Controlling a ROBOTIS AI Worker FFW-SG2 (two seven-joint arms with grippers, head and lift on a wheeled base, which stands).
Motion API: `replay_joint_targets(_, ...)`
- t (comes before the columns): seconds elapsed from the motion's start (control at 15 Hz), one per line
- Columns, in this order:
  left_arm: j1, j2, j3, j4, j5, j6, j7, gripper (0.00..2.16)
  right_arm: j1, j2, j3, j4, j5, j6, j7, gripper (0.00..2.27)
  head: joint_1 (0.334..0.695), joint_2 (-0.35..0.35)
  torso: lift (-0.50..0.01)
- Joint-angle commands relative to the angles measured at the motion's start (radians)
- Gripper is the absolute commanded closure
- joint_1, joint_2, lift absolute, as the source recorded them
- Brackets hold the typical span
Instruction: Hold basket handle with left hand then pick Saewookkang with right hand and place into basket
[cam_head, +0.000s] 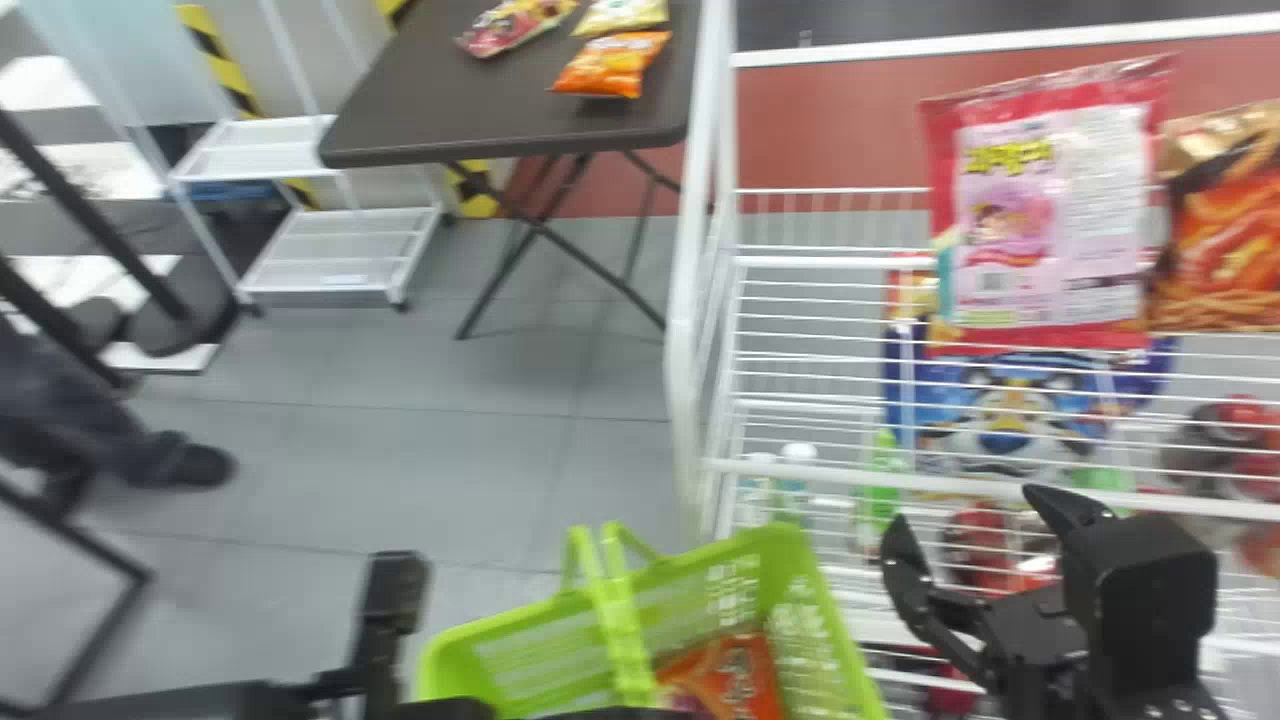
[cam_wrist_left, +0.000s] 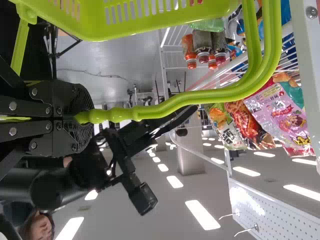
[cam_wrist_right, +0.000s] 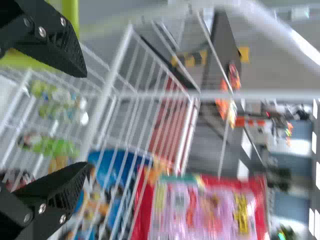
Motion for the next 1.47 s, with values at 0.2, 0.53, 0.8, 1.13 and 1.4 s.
replay_joint_targets(0.2,-0.006,-0.001,-0.014,0.01,-0.009,0.032,-0.01,2.15,0.096,0.058,-0.289,0.275,-0.15,-0.649,0.156,0.05,0.695,-0.062,-0.017)
replay_joint_targets(0.53,-0.017,-0.006,-0.033,0.014,-0.019,0.032,-0.01,2.15,0.108,0.069,-0.321,0.341,-0.182,-0.723,0.166,0.05,0.695,-0.259,-0.017)
replay_joint_targets(0.8,-0.015,-0.006,-0.024,0.017,-0.019,0.032,-0.01,2.15,0.107,0.074,-0.321,0.341,-0.182,-0.726,0.166,0.05,0.695,-0.282,-0.017)
replay_joint_targets(1.13,-0.031,-0.006,-0.029,0.037,-0.021,0.032,-0.01,2.15,0.107,0.088,-0.316,0.344,-0.182,-0.741,0.168,0.05,0.695,-0.275,-0.017)
replay_joint_targets(1.4,-0.037,-0.006,-0.02,0.046,-0.019,0.032,-0.01,2.15,0.105,0.092,-0.312,0.342,-0.182,-0.744,0.168,0.05,0.695,-0.268,-0.017)
